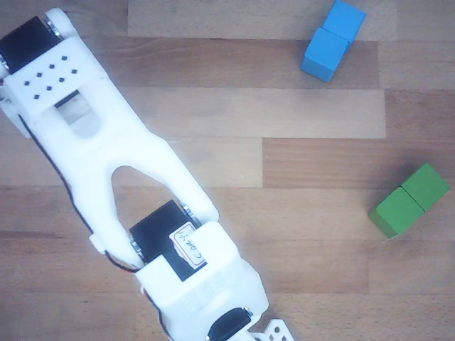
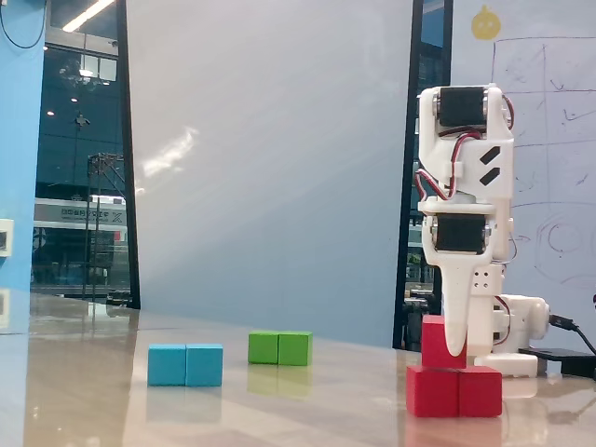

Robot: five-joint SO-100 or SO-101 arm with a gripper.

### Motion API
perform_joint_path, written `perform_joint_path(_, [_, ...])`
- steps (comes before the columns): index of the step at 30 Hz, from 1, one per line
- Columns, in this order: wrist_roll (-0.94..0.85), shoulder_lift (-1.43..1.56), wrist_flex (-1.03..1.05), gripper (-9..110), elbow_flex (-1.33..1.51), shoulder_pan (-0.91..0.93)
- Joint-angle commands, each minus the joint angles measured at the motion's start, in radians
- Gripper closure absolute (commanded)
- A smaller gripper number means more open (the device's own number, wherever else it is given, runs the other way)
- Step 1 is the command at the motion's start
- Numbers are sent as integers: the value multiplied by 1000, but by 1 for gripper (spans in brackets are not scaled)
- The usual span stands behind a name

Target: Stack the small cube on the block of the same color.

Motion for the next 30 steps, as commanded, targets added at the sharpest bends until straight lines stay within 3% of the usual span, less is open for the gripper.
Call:
perform_joint_path(1, [-5, 23, -5, 92, -66, -6])
perform_joint_path(5, [-5, 25, -8, 90, -20, -8])
perform_joint_path(14, [-6, 31, -8, 74, -12, -8])
perform_joint_path(21, [-9, 38, -8, 73, -14, 18])
perform_joint_path(30, [-94, 41, -8, 73, -15, 261])
